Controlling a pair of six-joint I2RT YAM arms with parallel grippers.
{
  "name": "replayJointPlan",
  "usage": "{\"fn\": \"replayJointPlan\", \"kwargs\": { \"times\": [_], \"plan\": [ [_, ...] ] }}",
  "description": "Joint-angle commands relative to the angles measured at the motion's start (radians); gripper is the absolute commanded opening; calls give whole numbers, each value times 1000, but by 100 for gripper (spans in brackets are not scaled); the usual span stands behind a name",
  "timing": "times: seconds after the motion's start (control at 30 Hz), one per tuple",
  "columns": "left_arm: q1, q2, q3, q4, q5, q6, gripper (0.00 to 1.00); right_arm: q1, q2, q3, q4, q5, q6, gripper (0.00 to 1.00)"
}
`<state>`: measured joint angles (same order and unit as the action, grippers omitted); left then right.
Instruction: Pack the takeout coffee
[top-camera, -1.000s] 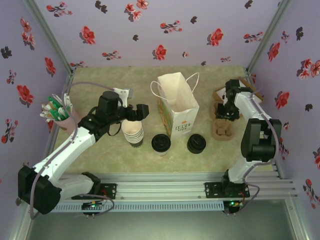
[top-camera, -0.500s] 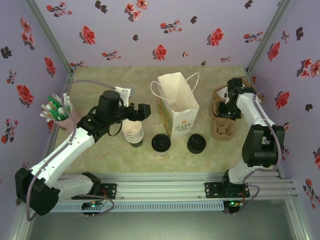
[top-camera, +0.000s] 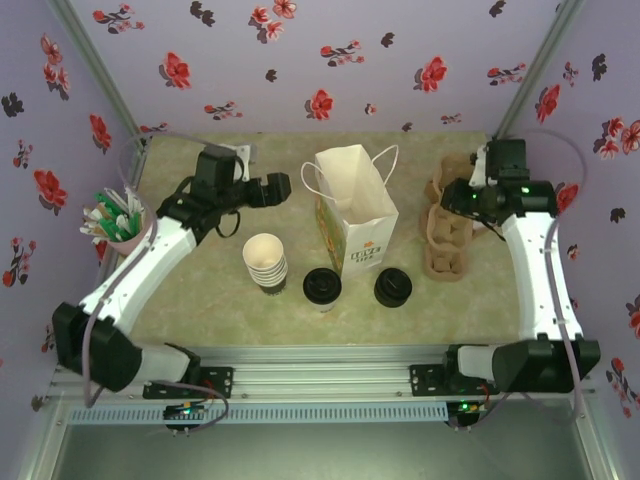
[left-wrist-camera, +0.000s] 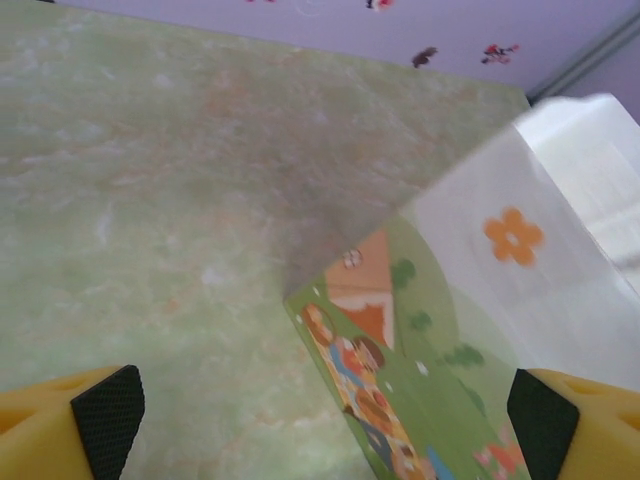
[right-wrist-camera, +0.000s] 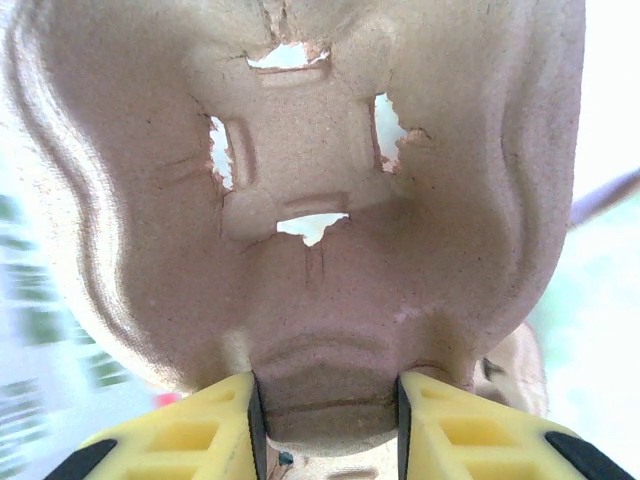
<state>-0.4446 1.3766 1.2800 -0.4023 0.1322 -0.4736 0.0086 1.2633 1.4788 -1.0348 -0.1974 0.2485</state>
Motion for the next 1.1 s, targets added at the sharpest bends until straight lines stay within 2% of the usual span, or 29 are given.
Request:
{"fn": "replayJointPlan", "kwargs": {
  "times": [0.0, 0.13, 0.3, 0.6, 0.9, 1.07],
  "plan": [
    [62, 88, 83, 9, 42, -60, 95, 41, -28, 89, -44, -107, 40, 35],
    [119, 224, 174, 81, 116, -92, 94, 126, -33, 210, -69, -115, 56, 35],
    [126, 410, 297, 148, 186, -52, 93, 250, 3, 353, -79, -111, 71, 35],
    [116, 659, 473, 185, 276, -29, 91, 457, 223, 606, -94, -54, 52, 35],
    [92, 792, 555, 191, 315, -17, 91, 511, 485, 827, -205, 37, 15, 34],
    [86, 806, 552, 192, 319, -12, 91, 529, 540, 838, -262, 87, 10, 34]
  ]
}}
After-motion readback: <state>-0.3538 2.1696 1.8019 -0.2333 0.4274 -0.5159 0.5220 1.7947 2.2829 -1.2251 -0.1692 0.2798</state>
